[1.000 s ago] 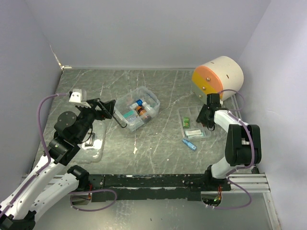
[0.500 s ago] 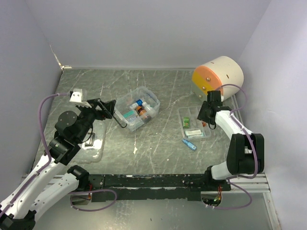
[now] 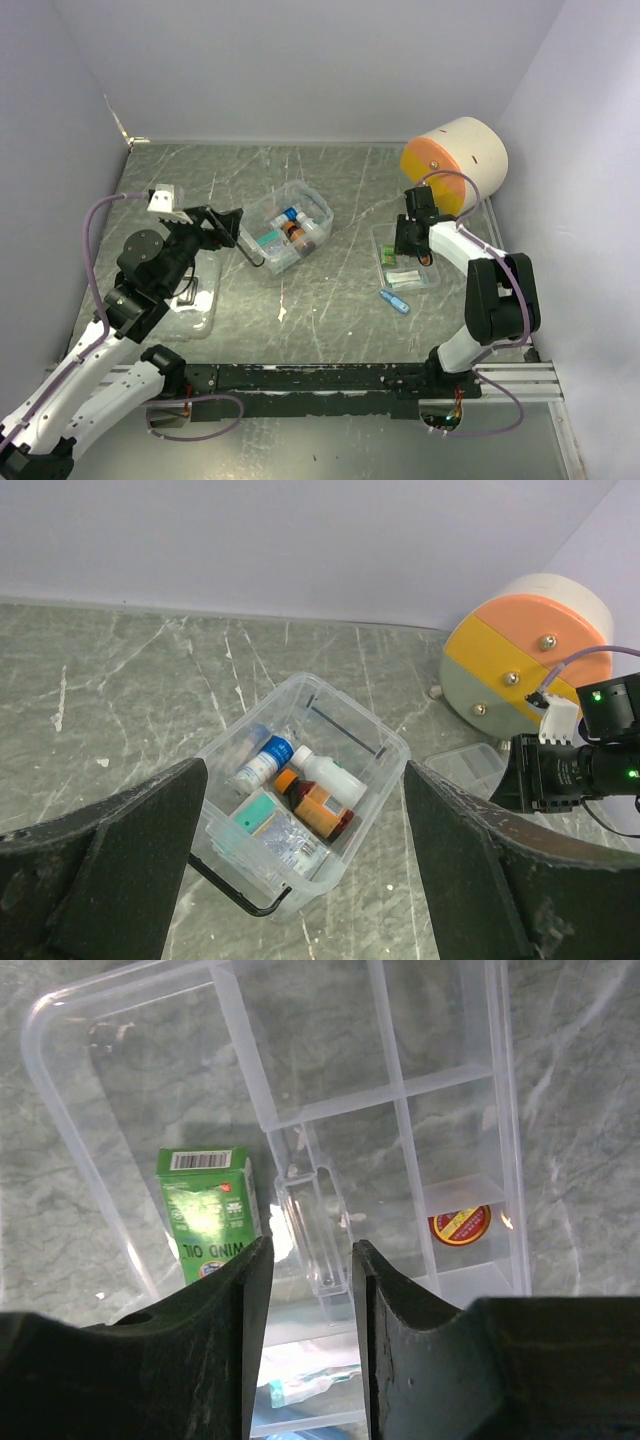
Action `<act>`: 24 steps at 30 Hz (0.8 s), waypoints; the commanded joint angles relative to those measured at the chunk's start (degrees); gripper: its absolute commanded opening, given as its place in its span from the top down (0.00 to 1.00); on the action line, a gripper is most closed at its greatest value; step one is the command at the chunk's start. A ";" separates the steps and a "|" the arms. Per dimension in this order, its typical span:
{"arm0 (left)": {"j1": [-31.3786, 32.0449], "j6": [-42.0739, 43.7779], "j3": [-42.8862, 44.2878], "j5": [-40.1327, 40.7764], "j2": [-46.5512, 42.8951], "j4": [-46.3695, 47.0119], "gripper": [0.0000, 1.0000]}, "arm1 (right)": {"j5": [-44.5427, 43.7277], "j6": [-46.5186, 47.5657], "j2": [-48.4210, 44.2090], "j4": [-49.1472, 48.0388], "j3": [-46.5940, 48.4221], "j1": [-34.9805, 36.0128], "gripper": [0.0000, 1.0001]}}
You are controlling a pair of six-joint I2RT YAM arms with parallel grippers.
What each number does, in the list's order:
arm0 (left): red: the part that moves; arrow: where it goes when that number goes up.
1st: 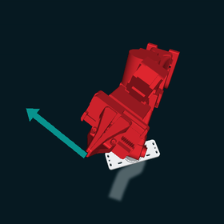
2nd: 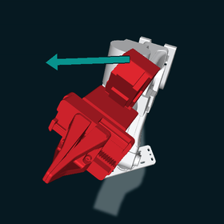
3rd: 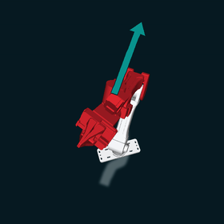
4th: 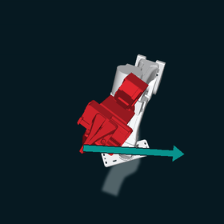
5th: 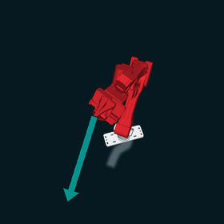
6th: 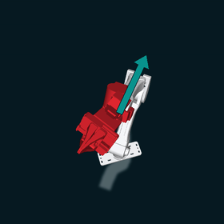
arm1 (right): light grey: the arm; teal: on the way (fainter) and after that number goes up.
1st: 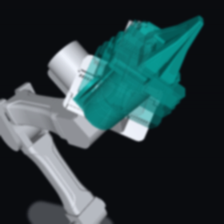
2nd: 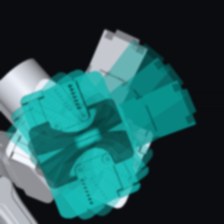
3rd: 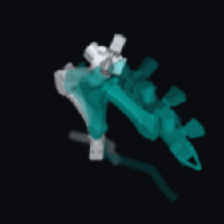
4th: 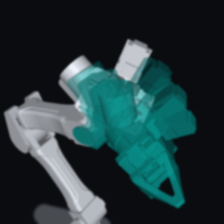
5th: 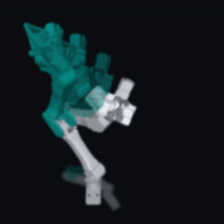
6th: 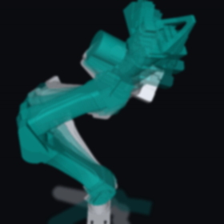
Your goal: Organize the medicine kit
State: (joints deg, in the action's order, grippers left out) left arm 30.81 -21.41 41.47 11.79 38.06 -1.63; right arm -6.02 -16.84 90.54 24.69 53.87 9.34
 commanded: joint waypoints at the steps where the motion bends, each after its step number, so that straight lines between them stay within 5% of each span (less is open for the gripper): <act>1: -0.31 0.23 1.33 -0.49 0.20 0.92 0.09 | -2.58 2.30 1.00 -0.49 1.61 0.13 0.62; 24: -0.31 -0.47 1.42 -0.33 1.38 1.04 0.09 | 0.54 1.06 8.40 -2.12 3.23 -0.69 0.66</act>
State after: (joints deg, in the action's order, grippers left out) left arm 30.81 -21.43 41.50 11.77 39.48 -1.65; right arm -5.80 -15.68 96.97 24.03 56.01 8.80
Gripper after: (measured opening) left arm 0.908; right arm 0.345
